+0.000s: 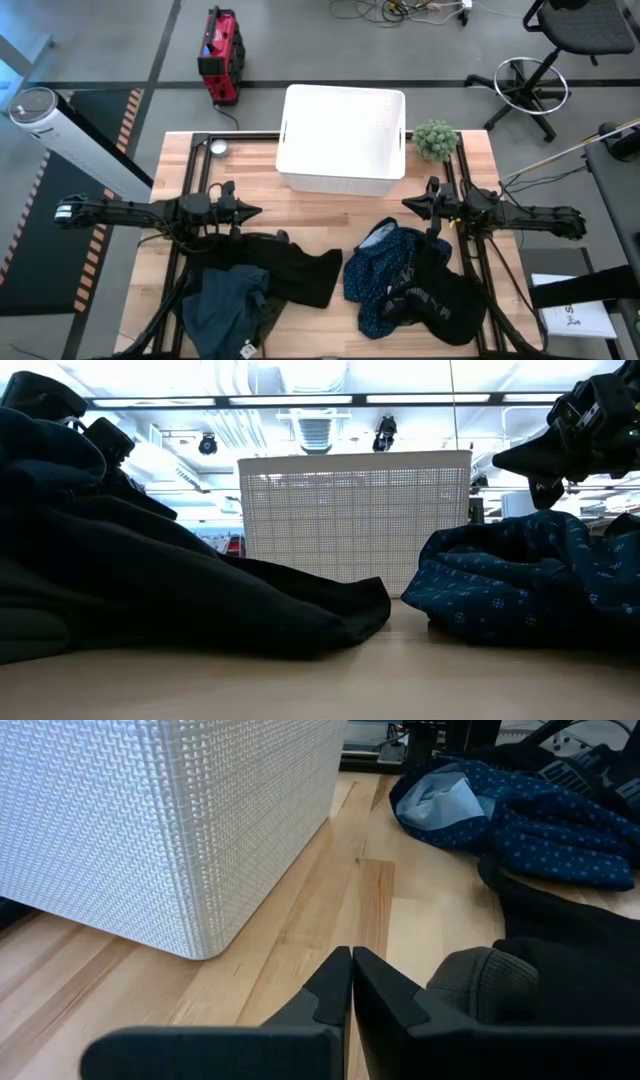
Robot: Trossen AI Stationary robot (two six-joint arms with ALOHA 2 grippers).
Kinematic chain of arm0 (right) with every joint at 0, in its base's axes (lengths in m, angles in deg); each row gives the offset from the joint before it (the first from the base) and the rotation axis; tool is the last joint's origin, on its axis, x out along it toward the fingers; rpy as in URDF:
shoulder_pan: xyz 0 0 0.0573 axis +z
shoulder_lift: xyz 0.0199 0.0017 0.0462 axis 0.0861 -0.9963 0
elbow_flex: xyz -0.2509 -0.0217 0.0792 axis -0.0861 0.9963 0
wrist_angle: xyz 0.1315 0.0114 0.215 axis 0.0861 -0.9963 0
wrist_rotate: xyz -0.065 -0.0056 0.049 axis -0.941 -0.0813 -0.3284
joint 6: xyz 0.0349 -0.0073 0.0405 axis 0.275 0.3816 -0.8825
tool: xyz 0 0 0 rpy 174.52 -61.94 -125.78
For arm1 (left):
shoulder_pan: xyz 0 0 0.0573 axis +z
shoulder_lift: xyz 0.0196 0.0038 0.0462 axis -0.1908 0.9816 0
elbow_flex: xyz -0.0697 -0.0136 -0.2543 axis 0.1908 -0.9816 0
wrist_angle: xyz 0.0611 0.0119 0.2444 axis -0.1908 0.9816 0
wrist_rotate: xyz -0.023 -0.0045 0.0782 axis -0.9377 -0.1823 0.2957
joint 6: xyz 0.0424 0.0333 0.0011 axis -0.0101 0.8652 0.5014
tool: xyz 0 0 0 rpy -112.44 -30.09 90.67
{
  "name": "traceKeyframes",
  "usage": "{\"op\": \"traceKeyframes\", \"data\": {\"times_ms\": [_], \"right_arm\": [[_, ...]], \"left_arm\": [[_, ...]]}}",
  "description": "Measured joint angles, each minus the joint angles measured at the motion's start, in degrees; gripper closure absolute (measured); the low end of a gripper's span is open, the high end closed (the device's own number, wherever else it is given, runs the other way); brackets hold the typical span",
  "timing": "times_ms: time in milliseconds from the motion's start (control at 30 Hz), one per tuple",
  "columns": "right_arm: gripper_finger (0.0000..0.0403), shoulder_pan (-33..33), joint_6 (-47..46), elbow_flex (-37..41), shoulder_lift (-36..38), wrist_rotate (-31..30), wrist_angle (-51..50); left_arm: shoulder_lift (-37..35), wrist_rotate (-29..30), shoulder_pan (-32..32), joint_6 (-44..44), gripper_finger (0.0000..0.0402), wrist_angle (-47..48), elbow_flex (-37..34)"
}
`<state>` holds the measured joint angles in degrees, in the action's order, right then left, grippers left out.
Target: Sort clothes
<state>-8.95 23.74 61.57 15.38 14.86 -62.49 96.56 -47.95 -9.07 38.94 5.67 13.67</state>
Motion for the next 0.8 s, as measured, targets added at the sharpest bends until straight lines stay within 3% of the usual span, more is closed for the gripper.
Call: {"op": "traceKeyframes", "data": {"times_ms": [333,433,567,800], "right_arm": [[0.0403,0.00,0.00,0.00,0.00,-0.02,-0.01],[0.0403,0.00,0.00,0.00,0.00,0.00,-0.01],[0.0403,-0.01,0.00,0.00,0.00,-0.01,0.00],[0.0403,-0.01,0.00,0.01,0.01,0.00,0.00]], "left_arm": [[-0.02,0.44,0.05,-1.09,0.0402,-6.34,0.02],[-0.01,2.11,0.05,-10.38,0.0402,-10.18,0.02],[-0.02,5.95,0.09,-31.80,0.0402,-15.55,0.02],[0.00,1.15,-0.02,-38.11,0.0399,-23.01,0.02]]}}
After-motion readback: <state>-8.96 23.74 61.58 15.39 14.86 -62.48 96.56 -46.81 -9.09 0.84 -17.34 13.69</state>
